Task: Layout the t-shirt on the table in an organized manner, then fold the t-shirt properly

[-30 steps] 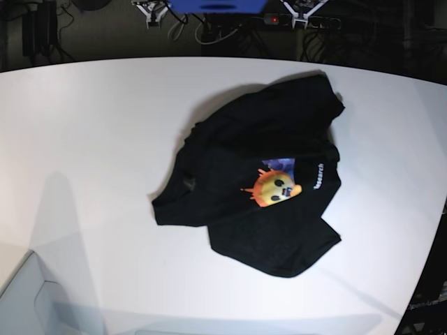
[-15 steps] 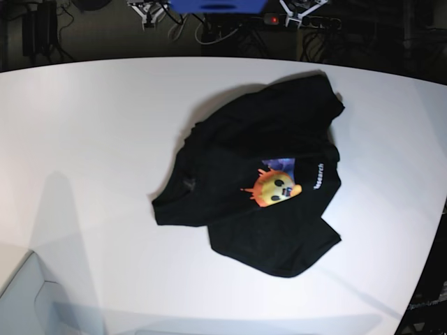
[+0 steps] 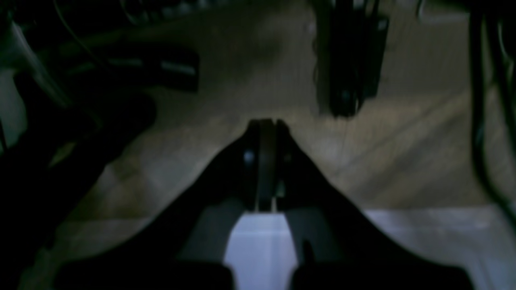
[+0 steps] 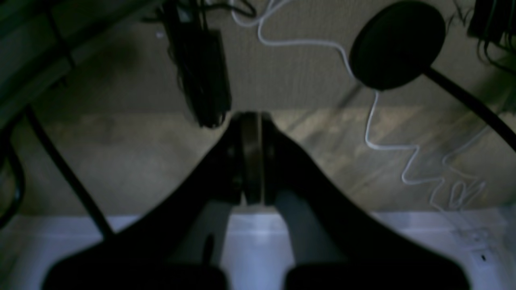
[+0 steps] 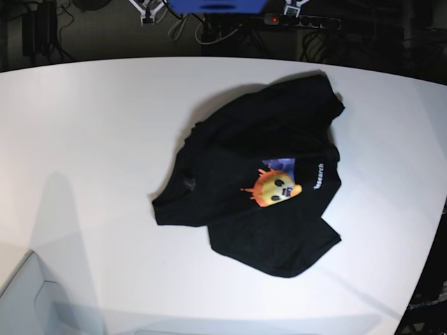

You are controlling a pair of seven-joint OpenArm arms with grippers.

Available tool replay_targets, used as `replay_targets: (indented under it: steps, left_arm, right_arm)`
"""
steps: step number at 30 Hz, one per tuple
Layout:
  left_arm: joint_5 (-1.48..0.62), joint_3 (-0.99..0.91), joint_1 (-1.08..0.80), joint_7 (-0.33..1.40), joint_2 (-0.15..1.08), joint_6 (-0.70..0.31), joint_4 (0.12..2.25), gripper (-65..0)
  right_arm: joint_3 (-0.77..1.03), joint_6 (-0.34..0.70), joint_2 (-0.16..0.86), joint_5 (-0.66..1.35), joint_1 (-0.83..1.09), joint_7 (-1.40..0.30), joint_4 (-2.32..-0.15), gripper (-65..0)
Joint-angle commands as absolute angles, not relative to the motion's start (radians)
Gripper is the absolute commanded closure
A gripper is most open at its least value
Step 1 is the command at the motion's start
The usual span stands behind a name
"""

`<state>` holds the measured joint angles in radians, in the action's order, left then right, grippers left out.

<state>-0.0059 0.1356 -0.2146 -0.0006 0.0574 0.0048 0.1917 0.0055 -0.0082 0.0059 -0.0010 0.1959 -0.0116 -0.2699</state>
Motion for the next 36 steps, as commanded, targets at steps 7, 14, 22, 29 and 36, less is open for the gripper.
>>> replay_targets:
  steps: [7, 14, 22, 29, 36]
  left_arm:
    - [-0.033, 0.134, -0.367, -0.002, 0.128, 0.012, 0.395, -0.1]
    - [-0.262, 0.136, -0.584, 0.007, 0.246, 0.012, 0.766, -0.1]
    - [-0.401, 0.134, -0.84, 0.007, 0.38, 0.012, 1.161, -0.1]
    - [-0.398, 0.025, -1.024, 0.007, 0.41, 0.013, 1.448, -0.1]
    - [-0.404, -0.14, -1.158, 0.008, 0.409, 0.013, 1.724, -0.1]
  right_arm:
    - [0.001, 0.004, 0.015, -0.002, 0.437, -0.008, -0.576, 0.0]
    - [0.001, 0.004, 0.038, -0.002, 0.651, -0.008, -0.915, 0.0]
    - [0.001, 0.005, 0.096, -0.002, 0.891, -0.01, -1.296, 0.0]
    - [0.008, 0.005, 0.101, -0.002, 1.056, -0.01, -1.623, 0.0]
    - [0.002, 0.005, 0.099, -0.002, 1.133, -0.131, -1.9, 0.0]
